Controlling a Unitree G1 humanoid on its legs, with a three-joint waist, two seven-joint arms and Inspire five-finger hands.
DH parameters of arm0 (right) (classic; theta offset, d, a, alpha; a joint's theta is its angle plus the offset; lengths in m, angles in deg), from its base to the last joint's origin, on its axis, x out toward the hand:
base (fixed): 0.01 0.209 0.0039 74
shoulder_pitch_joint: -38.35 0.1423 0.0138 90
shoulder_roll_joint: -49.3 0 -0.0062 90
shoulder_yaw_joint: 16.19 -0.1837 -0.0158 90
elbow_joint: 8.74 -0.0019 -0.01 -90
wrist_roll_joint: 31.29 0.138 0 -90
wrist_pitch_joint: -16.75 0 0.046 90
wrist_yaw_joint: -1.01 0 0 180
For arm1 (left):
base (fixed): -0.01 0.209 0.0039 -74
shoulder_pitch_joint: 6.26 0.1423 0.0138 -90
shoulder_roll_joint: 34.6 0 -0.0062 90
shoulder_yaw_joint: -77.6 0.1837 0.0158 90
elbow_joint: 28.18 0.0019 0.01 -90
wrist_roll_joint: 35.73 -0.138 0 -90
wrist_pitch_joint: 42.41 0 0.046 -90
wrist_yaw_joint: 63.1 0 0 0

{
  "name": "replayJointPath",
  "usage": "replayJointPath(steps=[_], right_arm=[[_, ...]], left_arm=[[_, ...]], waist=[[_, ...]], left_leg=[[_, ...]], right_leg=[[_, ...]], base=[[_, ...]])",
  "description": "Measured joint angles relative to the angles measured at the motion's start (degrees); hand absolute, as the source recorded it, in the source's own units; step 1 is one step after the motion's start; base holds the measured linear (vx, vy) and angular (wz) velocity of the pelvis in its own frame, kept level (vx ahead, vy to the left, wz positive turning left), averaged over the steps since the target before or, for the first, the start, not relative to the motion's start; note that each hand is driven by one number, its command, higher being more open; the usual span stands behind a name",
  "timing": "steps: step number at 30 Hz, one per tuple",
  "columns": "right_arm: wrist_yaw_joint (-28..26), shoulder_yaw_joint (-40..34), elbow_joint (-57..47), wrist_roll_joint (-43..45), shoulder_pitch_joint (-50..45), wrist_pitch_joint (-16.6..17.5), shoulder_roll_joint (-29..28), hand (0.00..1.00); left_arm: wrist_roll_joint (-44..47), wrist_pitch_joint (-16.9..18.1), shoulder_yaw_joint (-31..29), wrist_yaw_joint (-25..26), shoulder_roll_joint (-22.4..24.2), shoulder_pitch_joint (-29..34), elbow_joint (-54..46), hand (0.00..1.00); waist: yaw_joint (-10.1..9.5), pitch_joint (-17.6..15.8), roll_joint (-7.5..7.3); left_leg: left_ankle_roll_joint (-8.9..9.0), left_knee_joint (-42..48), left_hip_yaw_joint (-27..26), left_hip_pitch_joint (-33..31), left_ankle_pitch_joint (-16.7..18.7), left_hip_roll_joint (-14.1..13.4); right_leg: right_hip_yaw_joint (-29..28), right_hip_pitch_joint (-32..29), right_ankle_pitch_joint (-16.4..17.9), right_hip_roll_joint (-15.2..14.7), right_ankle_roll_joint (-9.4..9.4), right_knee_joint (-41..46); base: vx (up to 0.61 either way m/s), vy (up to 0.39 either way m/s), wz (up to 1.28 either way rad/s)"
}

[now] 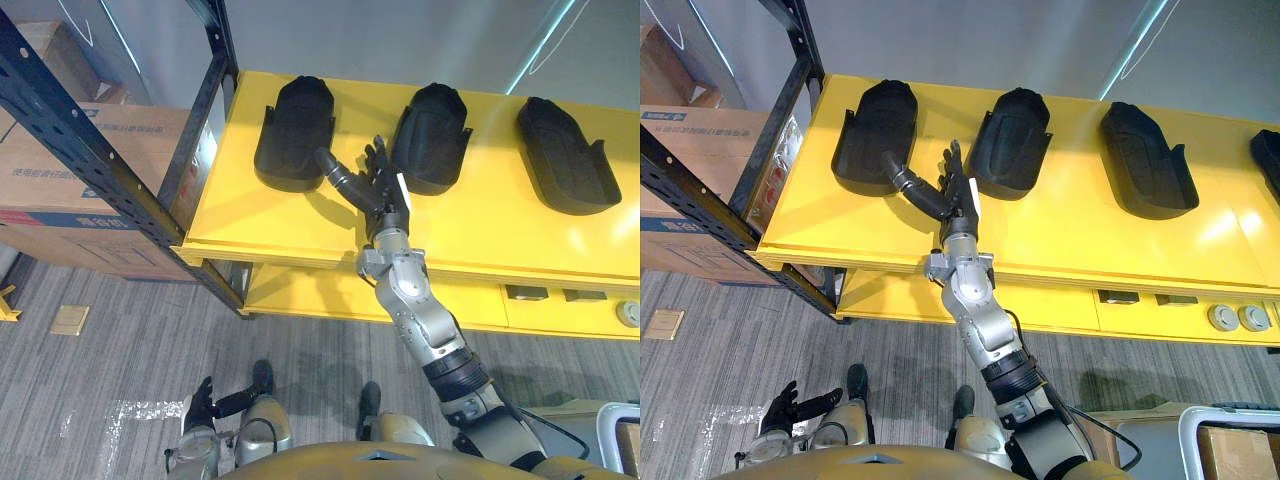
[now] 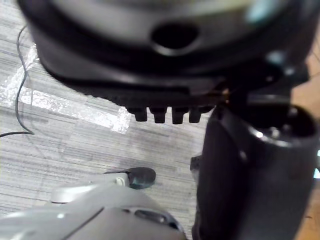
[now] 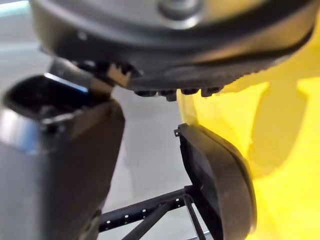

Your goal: Walk over and take three plastic housings, then place them on the shelf

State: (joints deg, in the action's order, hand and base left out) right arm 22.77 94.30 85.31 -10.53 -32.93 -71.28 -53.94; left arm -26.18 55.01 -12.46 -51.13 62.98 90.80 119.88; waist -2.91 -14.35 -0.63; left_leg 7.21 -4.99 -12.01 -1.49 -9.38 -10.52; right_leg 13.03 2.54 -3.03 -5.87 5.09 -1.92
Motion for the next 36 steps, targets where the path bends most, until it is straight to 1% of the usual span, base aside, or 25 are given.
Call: replayJointPath(steps=[7, 10, 12, 14, 16, 20, 22, 25, 27, 33, 36], right_arm=[[0.5, 0.4, 0.9, 0.0, 0.0, 0.4, -0.4, 1.0], [1.3, 0.4, 2.6, 0.0, 0.0, 2.3, -0.6, 1.0], [1.4, 0.3, 3.1, -0.1, 0.1, 2.6, -0.9, 1.0], [1.4, 0.3, 4.6, -0.2, 0.2, 4.2, -1.1, 1.0], [1.5, 0.3, 5.3, -0.7, 0.3, 5.0, -1.4, 1.0], [2.4, 0.3, 7.7, -2.5, 2.1, 5.4, -1.8, 1.0], [3.2, 0.2, 9.1, -2.5, 3.5, 5.9, -2.5, 1.0], [5.3, -0.1, 10.2, -2.7, 5.1, 5.9, -3.2, 1.0], [6.8, -0.7, 12.0, -4.9, 6.4, 6.0, -3.6, 1.0], [10.3, -1.7, 13.7, -7.0, 8.2, 6.0, -5.4, 1.0], [12.6, -2.2, 14.6, -8.4, 9.2, 5.8, -5.5, 1.0]], left_arm=[[1.1, -0.1, 0.4, 0.1, 0.1, 0.0, 0.1, 1.0], [1.1, -0.1, 1.3, 0.2, 0.2, 0.0, 0.4, 1.0], [1.1, -0.1, 1.3, 0.3, 0.4, 0.0, 0.5, 1.0], [1.1, -0.1, 1.3, 0.3, 0.5, 0.0, 0.8, 1.0], [1.1, -0.1, 1.3, 0.3, 0.6, -0.1, 1.0, 1.0], [1.1, -0.2, 1.3, 0.3, 0.7, -0.2, 1.1, 1.0], [1.1, -0.2, 1.3, 0.3, 0.8, -0.2, 1.0, 1.0], [1.1, -0.2, 1.3, 0.2, 1.1, -0.7, 1.0, 1.0], [1.1, -0.2, 1.3, 0.1, 1.3, -0.8, 1.0, 1.0], [1.1, -0.2, 1.3, -0.1, 1.4, -0.8, 0.9, 1.0], [1.1, -0.2, 1.3, -0.4, 1.7, -0.8, 0.8, 1.0]], waist=[[-0.02, 0.1, 0.46], [-0.11, 0.4, 1.02], [-0.11, 0.5, 1.26], [-0.18, 0.5, 1.5], [-0.2, 0.4, 1.63], [-0.29, 0.3, 1.95], [-0.46, 0.3, 2.08], [-1.54, 0.1, 2.42], [-1.71, 0.1, 2.67], [-1.88, -0.1, 2.9], [-2.01, -0.4, 3.43]], left_leg=[[-0.04, 0.0, 0.0, 0.1, 0.1, 0.1], [-0.08, 0.0, 0.0, 0.1, 0.1, 0.1], [-0.09, 0.0, 0.0, 0.1, 0.1, 0.1], [-0.1, 0.0, 0.1, 0.2, 0.1, 0.1], [-0.11, 0.0, 0.3, 0.2, 0.1, 0.1], [-0.19, 0.0, 0.6, 0.1, 0.1, 0.1], [-0.22, 0.0, 0.7, 0.1, 0.0, 0.2], [-0.25, 0.0, 0.9, 0.0, 0.0, 0.2], [-0.26, 0.0, 1.4, 0.0, -0.1, 0.4], [-0.27, 0.0, 2.1, 0.0, -0.1, 0.6], [-0.32, 0.0, 2.3, 0.0, -0.1, 0.8]], right_leg=[[0.1, 0.2, 0.0, 0.0, 0.01, -0.1], [0.1, 0.2, 0.0, 0.0, 0.01, -0.1], [0.1, 0.3, 0.0, 0.0, 0.01, -0.1], [0.2, 0.4, 0.0, 0.0, 0.02, -0.1], [0.4, 0.5, 0.0, 0.1, 0.02, -0.2], [0.7, 0.6, 0.0, 0.1, 0.01, -0.2], [0.8, 0.7, 0.0, 0.1, 0.01, -0.2], [1.0, 0.7, 0.0, 0.1, 0.01, -0.2], [1.5, 1.0, 0.0, 0.1, 0.01, -0.2], [2.2, 1.5, 0.1, -0.1, 0.07, -0.2], [2.3, 1.6, 0.2, -0.2, 0.11, -0.2]], base=[[0.0, 0.0, 0.0], [0.0, 0.0, 0.0], [0.0, 0.0, 0.0], [0.0, 0.0, 0.0], [0.0, 0.0, 0.04], [0.0, 0.0, 0.03], [0.0, 0.0, 0.04], [0.0, 0.0, 0.01], [0.01, -0.003, 0.11], [0.01, -0.002, 0.07], [0.0, -0.001, 0.02]])
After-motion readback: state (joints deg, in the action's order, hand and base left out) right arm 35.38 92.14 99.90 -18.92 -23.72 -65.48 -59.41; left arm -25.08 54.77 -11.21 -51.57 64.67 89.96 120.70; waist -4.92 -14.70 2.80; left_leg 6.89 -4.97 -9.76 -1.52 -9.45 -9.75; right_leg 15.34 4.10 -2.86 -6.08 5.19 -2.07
